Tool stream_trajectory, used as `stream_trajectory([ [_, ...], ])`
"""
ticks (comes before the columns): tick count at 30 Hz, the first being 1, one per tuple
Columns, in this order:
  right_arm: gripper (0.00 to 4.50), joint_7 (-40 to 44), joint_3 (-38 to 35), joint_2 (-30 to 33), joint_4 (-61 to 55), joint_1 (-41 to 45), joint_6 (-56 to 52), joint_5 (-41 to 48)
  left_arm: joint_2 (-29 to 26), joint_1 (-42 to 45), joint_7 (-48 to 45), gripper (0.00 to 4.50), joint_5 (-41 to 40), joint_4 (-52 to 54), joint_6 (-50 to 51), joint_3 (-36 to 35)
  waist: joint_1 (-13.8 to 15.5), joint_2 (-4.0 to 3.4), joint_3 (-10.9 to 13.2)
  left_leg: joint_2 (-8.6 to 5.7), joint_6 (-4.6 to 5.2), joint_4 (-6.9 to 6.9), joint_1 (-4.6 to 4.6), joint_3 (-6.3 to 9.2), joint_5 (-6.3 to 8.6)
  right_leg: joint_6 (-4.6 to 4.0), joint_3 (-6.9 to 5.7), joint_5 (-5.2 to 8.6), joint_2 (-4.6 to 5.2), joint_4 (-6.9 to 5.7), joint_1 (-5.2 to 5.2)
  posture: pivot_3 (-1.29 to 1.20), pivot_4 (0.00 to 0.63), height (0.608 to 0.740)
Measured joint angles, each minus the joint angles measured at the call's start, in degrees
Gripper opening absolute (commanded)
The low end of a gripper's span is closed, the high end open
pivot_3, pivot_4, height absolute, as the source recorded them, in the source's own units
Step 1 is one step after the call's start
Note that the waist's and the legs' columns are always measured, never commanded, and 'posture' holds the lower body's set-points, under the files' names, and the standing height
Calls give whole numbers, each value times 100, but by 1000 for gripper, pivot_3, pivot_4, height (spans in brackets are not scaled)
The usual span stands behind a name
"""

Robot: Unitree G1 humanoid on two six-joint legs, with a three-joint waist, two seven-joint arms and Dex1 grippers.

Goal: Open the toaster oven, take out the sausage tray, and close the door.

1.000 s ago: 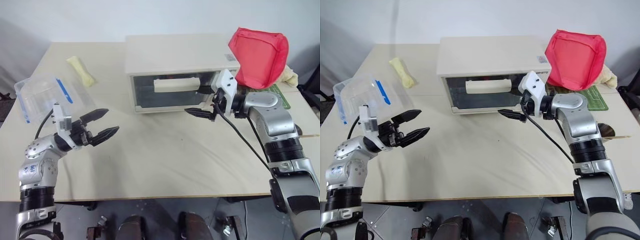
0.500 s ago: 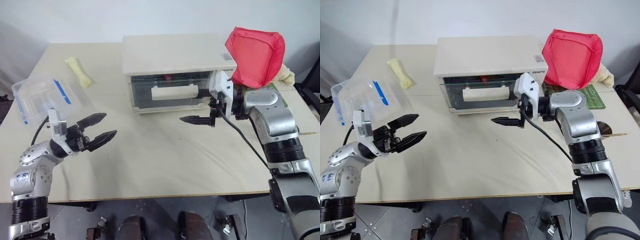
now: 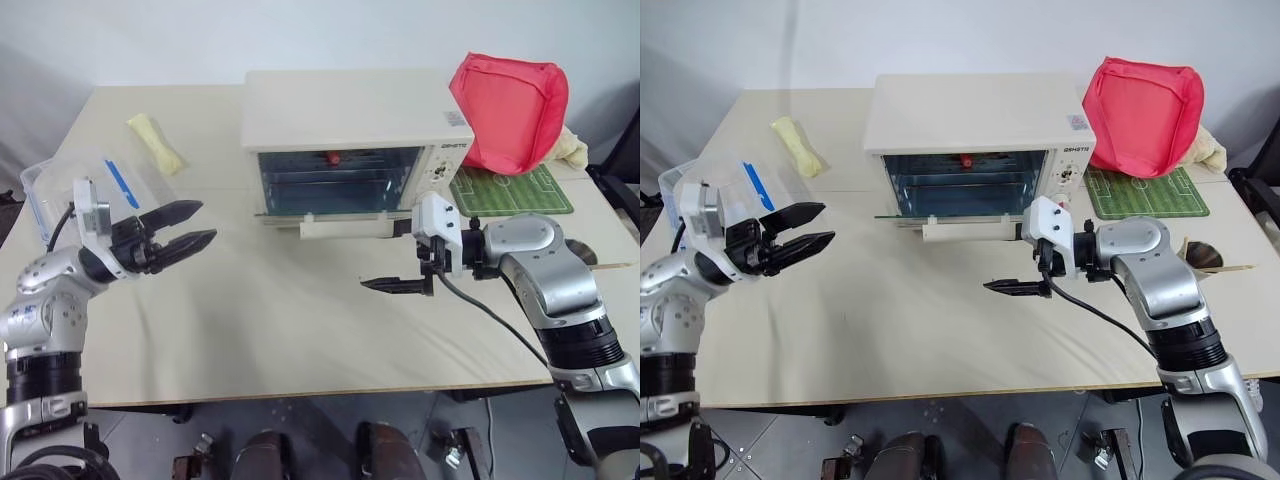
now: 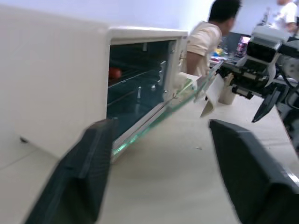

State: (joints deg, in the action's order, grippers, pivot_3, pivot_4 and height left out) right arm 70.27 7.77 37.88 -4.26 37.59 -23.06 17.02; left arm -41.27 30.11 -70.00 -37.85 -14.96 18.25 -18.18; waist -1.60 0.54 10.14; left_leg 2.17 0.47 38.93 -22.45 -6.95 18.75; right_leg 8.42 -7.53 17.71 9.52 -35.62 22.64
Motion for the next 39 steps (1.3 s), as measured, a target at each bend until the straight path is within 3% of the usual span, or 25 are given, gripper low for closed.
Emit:
stream_trajectory([
  [8, 4500, -215, -15, 18, -228, -181, -76, 0, 255, 1104, -631, 71, 418, -1156, -343, 616, 4, 2, 1, -2, 0, 0, -1, 1, 0, 0, -4, 0, 0, -1, 0, 0, 150, 740],
  [15, 4500, -599, -95, 28, -653, -548, -278, 24, 759, 2068, -1010, 29, 1017, -2505, -866, 1070, 8, 7, 4, -4, 0, 3, -6, 4, 0, 0, -8, 0, 0, 0, 0, 0, 150, 740],
  [22, 4500, -1010, -168, 135, -1053, -931, -557, 22, 1079, 2379, -1351, 29, 1359, -3273, -1107, 1278, 46, 10, 6, -6, 2, 9, -14, 10, 1, 1, -10, 0, 0, 1, 0, 0, 150, 740],
  [33, 4500, -1403, -80, 759, -1250, -1679, -1065, -389, 1220, 2696, -1595, 29, 1677, -3750, -1241, 1378, 150, 17, 5, -5, 5, 27, -17, 8, 1, 1, -6, 0, 0, 0, -3, 0, 150, 740],
  [39, 4500, -1077, -418, 1625, -1801, -2791, -1223, -267, 1293, 2641, -1601, 29, 1865, -3738, -1238, 1594, 219, 20, 7, -8, 8, 26, -29, 13, 3, 2, -12, -1, 0, 10, 0, 0, 150, 740],
])
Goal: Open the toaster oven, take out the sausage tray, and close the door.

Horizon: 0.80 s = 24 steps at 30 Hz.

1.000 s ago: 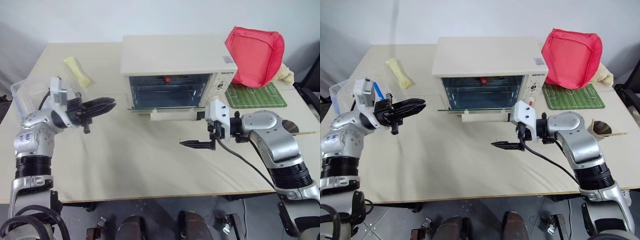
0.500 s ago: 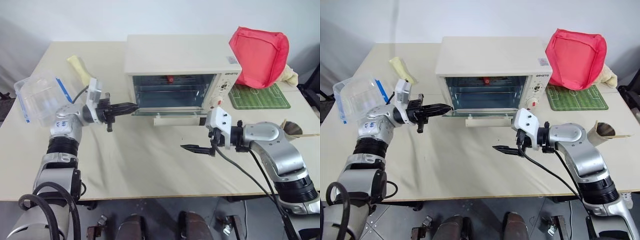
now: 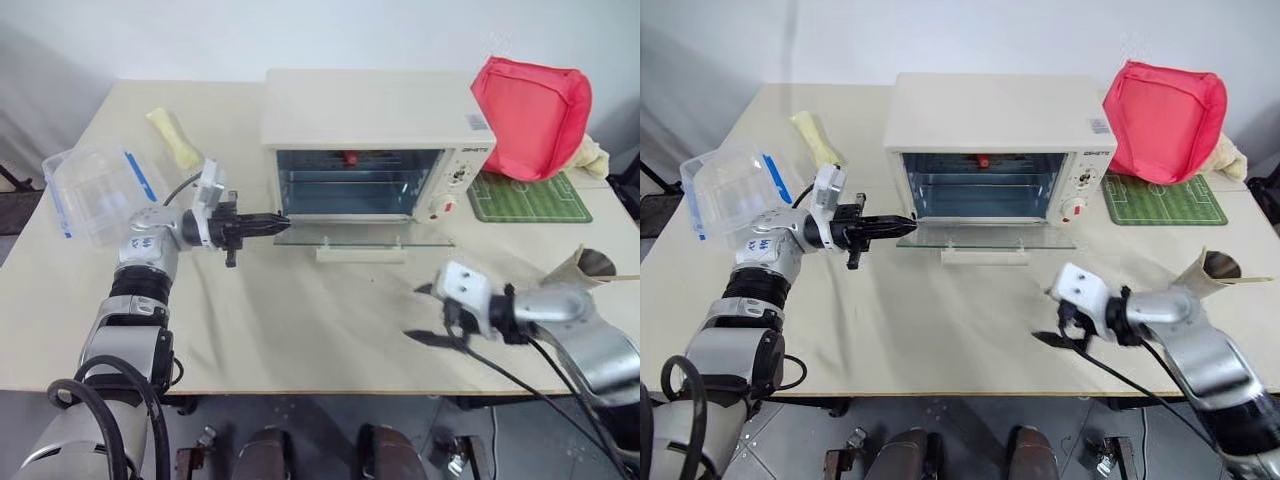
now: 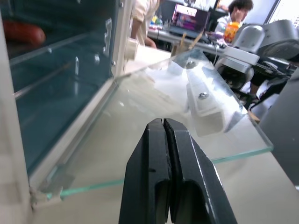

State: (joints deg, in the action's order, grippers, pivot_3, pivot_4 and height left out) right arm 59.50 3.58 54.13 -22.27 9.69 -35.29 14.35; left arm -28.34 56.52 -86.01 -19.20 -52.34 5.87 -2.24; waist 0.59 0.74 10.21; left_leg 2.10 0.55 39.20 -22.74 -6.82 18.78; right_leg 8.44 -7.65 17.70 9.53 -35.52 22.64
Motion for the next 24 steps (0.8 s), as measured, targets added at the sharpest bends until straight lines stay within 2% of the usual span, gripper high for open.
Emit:
stream_trajectory([
  [1, 4500, 44, -77, 28, -74, -23, 0, 66, 14, -23, -1, 29, 34, 8, -2, 47, -14, 0, 0, 1, 0, 2, 1, -2, 0, 0, 1, 0, 0, -1, 0, 0, 150, 740],
  [6, 4500, 533, -1558, 416, -569, -551, 33, 832, 59, -492, -5, 29, 234, 365, -126, 412, -8, 1, 1, 1, 1, 3, 4, -1, -1, 0, 3, 0, 0, -1, -3, 0, 150, 740],
  [8, 4500, 680, -1933, 470, -681, -626, 34, 1049, 69, -590, -4, 29, 241, 441, -91, 456, 14, 8, 4, 1, 1, 6, 3, 1, -1, 0, 3, 0, 0, -2, -3, 0, 150, 740],
  [11, 4500, 696, -2048, 479, -681, -528, 31, 1179, 58, -612, -4, 29, 243, 577, -99, 474, 36, 9, 5, 1, 1, 12, 2, 0, -1, 0, 5, 0, 0, -2, -5, 0, 150, 740],
  [16, 4500, 20, -1477, 83, -385, 827, 168, 1016, 154, -892, 2, 29, 339, 821, -177, 668, 8, 10, 4, 4, 1, 20, 3, 1, -1, -2, 6, 1, 0, -10, -4, 0, 150, 740],
  [20, 4500, -651, -359, -541, 284, 1763, 442, 195, 262, -1047, 38, 29, 331, 1151, -287, 652, -51, 10, 3, 4, 1, 31, -9, 5, -1, -2, 3, 0, 1, -14, 2, 0, 150, 740],
  [24, 4500, -1031, 616, -976, 999, 2535, 837, -757, 417, -1346, 461, 29, 131, 1516, -249, 295, -86, 10, 3, 4, 2, 43, -29, 9, -1, -1, 1, 0, 1, -20, 17, 0, 150, 740],
])
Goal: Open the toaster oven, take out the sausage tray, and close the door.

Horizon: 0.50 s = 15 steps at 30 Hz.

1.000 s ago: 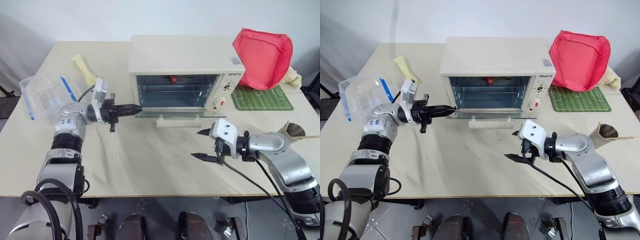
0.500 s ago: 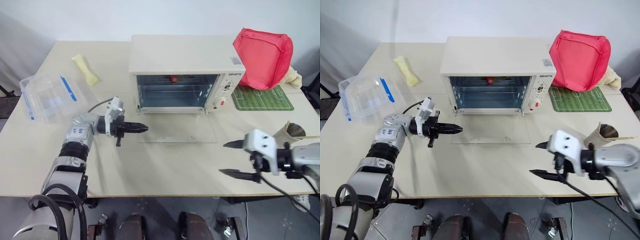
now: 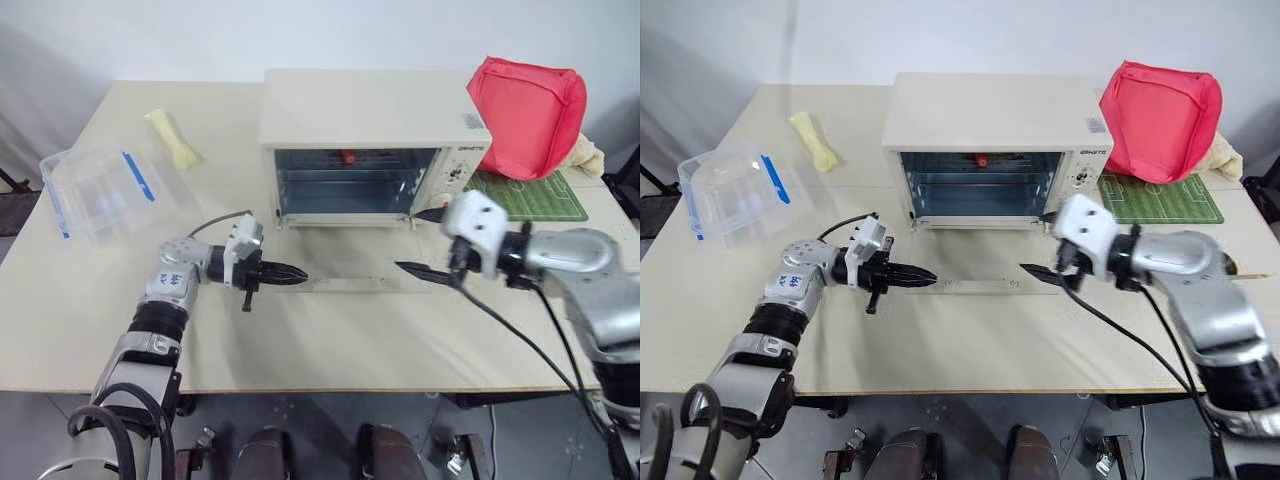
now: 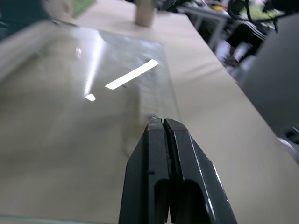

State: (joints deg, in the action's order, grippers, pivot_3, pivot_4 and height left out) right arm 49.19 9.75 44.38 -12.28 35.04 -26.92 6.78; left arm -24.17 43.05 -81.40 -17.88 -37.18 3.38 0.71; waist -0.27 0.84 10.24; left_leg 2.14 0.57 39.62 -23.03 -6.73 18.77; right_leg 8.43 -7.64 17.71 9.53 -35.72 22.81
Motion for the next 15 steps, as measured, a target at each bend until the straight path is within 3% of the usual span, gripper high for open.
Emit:
stream_trajectory([
  [5, 4500, -507, 383, -891, 800, 803, 431, -489, 261, -515, 521, 29, -463, 956, 253, -343, -42, -1, 0, 2, -1, 4, -1, 10, 0, 0, -7, 0, 0, -14, 0, 0, 150, 740],
  [15, 4500, -1558, 745, -1488, 2630, 1653, 1342, -1782, 338, -1470, 1434, 29, -1267, 2376, 958, -984, -111, -1, 0, 3, -1, 11, -4, 22, -1, 0, -7, 0, 1, -21, -2, 0, 150, 740],
])
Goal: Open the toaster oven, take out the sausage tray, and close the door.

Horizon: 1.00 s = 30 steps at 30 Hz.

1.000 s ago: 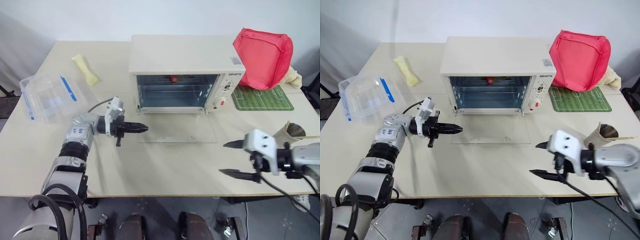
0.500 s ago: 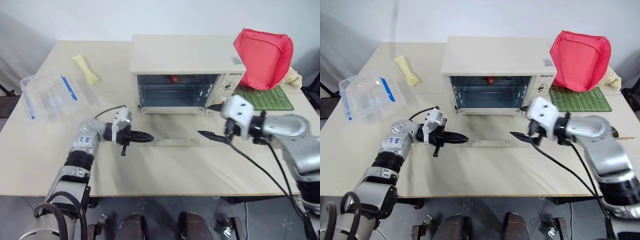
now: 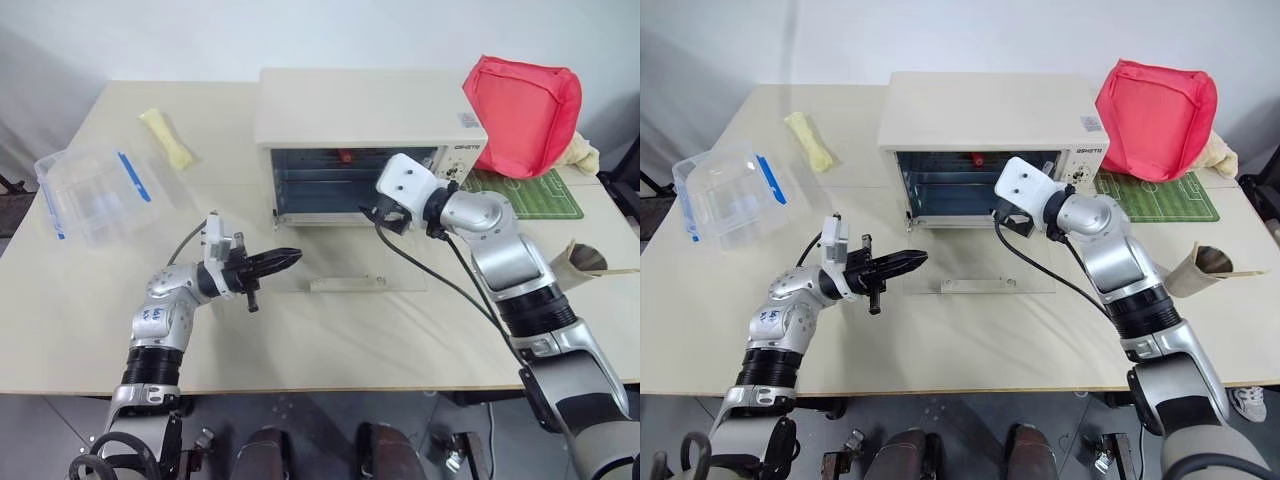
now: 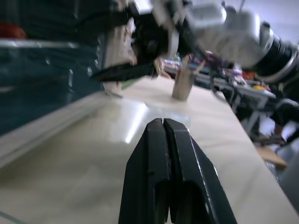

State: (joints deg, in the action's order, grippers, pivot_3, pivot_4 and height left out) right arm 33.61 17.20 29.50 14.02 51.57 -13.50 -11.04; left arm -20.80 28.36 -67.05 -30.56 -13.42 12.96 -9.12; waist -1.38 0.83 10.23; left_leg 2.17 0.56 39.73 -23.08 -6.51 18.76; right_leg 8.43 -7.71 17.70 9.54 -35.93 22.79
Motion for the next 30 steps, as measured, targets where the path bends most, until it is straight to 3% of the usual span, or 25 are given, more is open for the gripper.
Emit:
stream_trajectory([
  [3, 4500, -247, 66, -227, 496, 157, 262, -279, -40, -224, 451, 29, -167, 348, 474, -121, -52, -2, -1, 1, -2, -7, 3, 0, -1, 0, 0, 0, 0, 0, 0, 0, 150, 740],
  [16, 4500, -932, 386, -733, 2157, 955, 1308, -1228, -60, -710, 1323, 4064, -664, 1120, 880, -637, -116, -5, 0, 2, -4, -10, 2, 6, -2, 0, 1, 0, 0, 0, 0, 0, 150, 740],
  [18, 4108, -945, 397, -785, 2290, 1002, 1379, -1278, -56, -747, 1379, 4500, -664, 1133, 820, -644, -120, -5, 0, 2, -4, -10, 2, 5, -2, 0, 2, 0, 0, 0, 0, 0, 150, 740],
  [30, 132, -1045, 485, -793, 2211, 1100, 1509, -1539, -193, -917, 1375, 4500, -978, 1527, 1043, -617, -186, -8, -2, 2, -6, -16, 5, 9, -3, 0, 1, 0, -1, 0, 0, 0, 150, 740],
])
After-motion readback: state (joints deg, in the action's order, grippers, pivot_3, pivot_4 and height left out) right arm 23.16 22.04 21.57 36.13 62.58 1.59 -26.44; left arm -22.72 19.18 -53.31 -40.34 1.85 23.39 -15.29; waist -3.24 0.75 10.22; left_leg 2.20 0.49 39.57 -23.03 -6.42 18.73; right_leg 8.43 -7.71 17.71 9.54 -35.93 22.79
